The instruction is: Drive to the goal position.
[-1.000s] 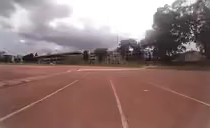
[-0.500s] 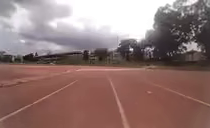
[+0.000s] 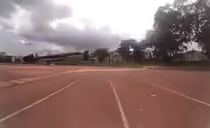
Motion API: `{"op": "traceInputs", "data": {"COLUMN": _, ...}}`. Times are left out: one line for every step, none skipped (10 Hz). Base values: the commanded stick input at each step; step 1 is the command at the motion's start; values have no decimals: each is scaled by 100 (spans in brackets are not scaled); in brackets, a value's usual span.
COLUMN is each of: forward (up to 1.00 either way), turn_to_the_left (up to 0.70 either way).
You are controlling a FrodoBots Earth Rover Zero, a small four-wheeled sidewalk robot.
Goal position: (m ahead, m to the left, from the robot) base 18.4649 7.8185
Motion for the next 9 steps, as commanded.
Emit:
{"op": "traceInputs", "data": {"forward": 45, "turn_to_the_left": 0}}
{"op": "traceInputs", "data": {"forward": 45, "turn_to_the_left": 0}}
{"op": "traceInputs", "data": {"forward": 45, "turn_to_the_left": 0}}
{"op": "traceInputs", "data": {"forward": 45, "turn_to_the_left": 0}}
{"op": "traceInputs", "data": {"forward": 45, "turn_to_the_left": 0}}
{"op": "traceInputs", "data": {"forward": 45, "turn_to_the_left": 0}}
{"op": "traceInputs", "data": {"forward": 45, "turn_to_the_left": 0}}
{"op": "traceInputs", "data": {"forward": 45, "turn_to_the_left": 0}}
{"op": "traceInputs", "data": {"forward": 45, "turn_to_the_left": 0}}
